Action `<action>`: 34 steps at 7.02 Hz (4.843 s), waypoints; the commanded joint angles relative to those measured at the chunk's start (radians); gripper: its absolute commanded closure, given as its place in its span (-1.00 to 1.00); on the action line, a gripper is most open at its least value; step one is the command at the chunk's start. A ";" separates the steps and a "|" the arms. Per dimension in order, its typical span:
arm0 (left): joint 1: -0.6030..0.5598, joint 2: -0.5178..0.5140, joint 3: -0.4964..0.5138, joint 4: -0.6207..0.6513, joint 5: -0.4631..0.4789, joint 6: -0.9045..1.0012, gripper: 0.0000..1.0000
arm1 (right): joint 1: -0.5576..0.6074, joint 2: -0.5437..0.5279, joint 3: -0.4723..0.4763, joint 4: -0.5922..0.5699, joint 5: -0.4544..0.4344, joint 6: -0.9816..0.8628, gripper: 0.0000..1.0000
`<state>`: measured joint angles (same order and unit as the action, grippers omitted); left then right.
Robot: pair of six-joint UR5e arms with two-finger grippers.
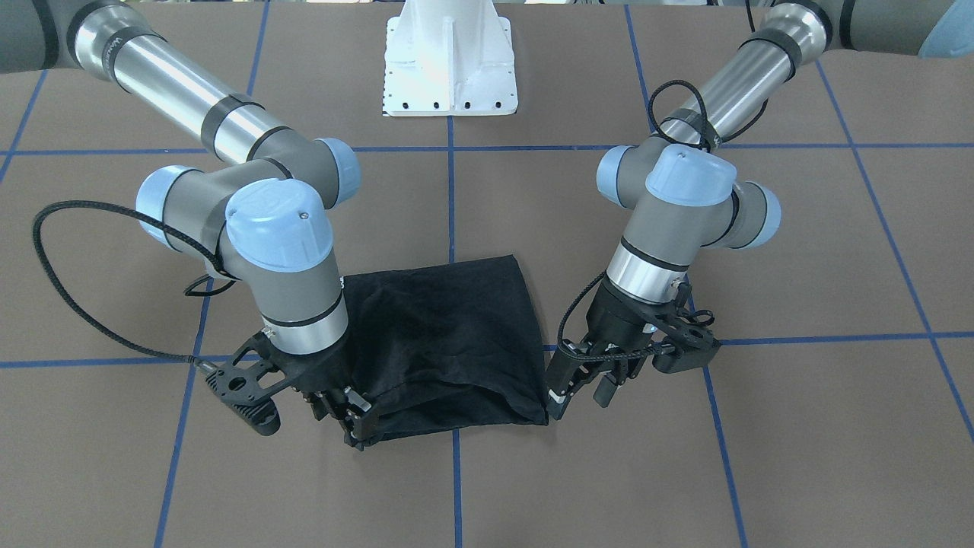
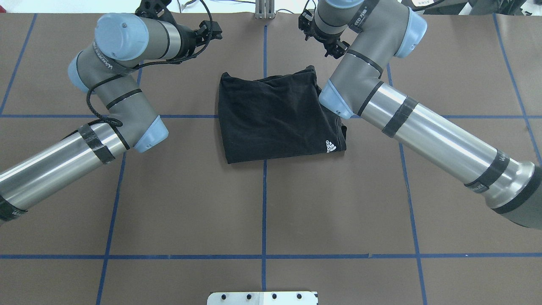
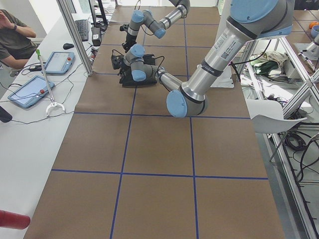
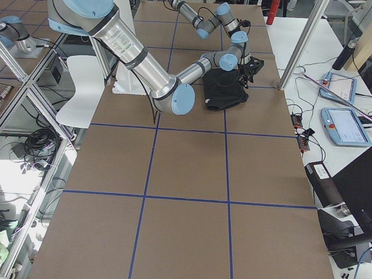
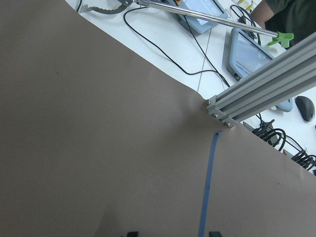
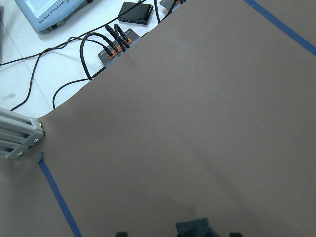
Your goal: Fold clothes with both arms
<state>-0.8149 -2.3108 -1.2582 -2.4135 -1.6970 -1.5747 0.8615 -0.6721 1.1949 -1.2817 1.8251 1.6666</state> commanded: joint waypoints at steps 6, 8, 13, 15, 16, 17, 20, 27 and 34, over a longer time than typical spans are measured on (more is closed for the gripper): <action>-0.128 0.508 -0.447 0.017 -0.213 0.721 -1.00 | 0.359 -0.594 0.434 -0.011 0.425 -0.672 -1.00; -0.289 0.557 -0.442 0.077 -0.365 0.983 -1.00 | 0.448 -0.757 0.494 -0.005 0.480 -0.908 -1.00; -0.541 0.738 -0.431 0.305 -0.655 1.441 -1.00 | 0.660 -0.905 0.506 -0.109 0.523 -1.394 -1.00; -0.570 0.761 -0.426 0.373 -0.747 1.441 -1.00 | 0.703 -0.890 0.506 -0.249 0.510 -1.586 -1.00; -0.572 0.766 -0.423 0.369 -0.735 1.446 -1.00 | 0.703 -0.896 0.506 -0.254 0.511 -1.591 -1.00; -0.573 0.781 -0.420 0.363 -0.727 1.520 -1.00 | 0.703 -0.900 0.503 -0.255 0.513 -1.594 -1.00; -0.630 0.791 -0.372 0.370 -0.654 1.665 -1.00 | 0.706 -0.891 0.479 -0.299 0.513 -1.692 -1.00; -0.632 0.789 -0.379 0.370 -0.664 1.658 -1.00 | 0.697 -0.863 0.480 -0.403 0.485 -1.717 -1.00; -0.635 0.774 -0.383 0.381 -0.659 1.655 -1.00 | 0.643 -0.876 0.468 -0.403 0.499 -1.700 -1.00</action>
<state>-1.4481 -1.5305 -1.6408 -2.0337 -2.3575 0.0800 1.5127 -1.5422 1.6670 -1.6844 2.3229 -0.0338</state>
